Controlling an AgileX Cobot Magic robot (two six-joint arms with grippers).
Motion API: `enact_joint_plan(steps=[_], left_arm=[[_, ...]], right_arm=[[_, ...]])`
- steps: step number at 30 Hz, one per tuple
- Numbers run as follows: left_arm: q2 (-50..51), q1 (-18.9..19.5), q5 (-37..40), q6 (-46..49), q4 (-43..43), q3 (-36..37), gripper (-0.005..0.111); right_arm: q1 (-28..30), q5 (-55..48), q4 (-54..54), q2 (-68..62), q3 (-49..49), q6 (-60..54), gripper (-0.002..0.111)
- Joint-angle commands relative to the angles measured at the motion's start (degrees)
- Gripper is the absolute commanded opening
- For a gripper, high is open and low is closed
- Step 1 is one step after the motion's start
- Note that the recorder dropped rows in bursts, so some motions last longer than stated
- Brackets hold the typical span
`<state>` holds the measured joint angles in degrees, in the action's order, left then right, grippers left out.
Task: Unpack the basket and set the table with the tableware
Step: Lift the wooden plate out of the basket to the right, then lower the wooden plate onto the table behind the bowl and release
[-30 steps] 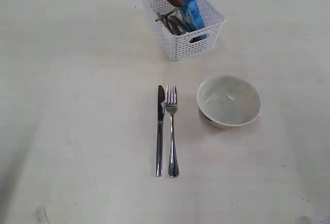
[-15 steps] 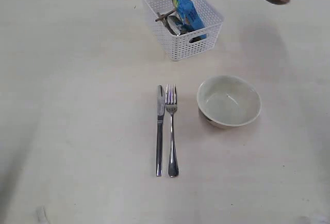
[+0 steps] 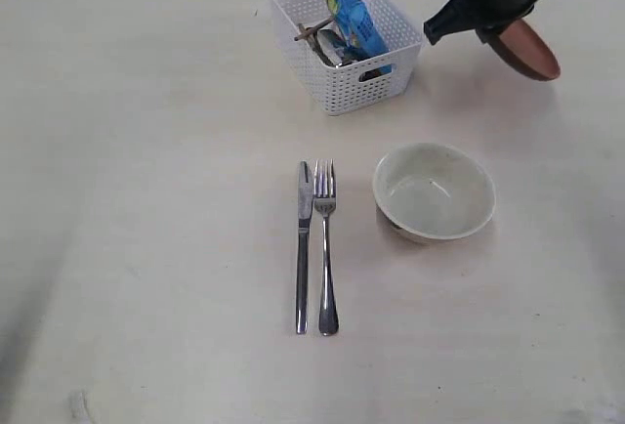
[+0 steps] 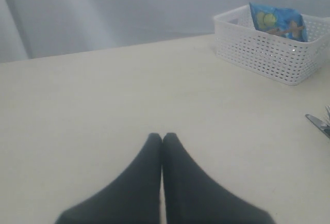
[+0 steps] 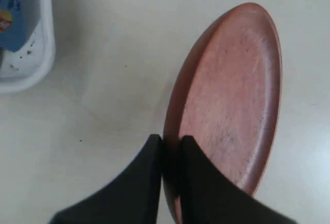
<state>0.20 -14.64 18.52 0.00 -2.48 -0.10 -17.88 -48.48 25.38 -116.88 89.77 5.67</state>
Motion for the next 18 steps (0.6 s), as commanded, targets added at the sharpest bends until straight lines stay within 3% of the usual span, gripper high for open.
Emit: enact_joint_plan(steps=[1,18], left_arm=[[-0.20,-0.36,0.05,0.00,-0.04,0.10,0.000],[-0.20,-0.36,0.05,0.00,-0.04,0.10,0.000]], right_arm=[[0.09,1.41,-0.07,-2.89,0.09,0.30,0.000],[-11.66,7.69,-1.96,-8.04,3.00,-4.65,0.000]])
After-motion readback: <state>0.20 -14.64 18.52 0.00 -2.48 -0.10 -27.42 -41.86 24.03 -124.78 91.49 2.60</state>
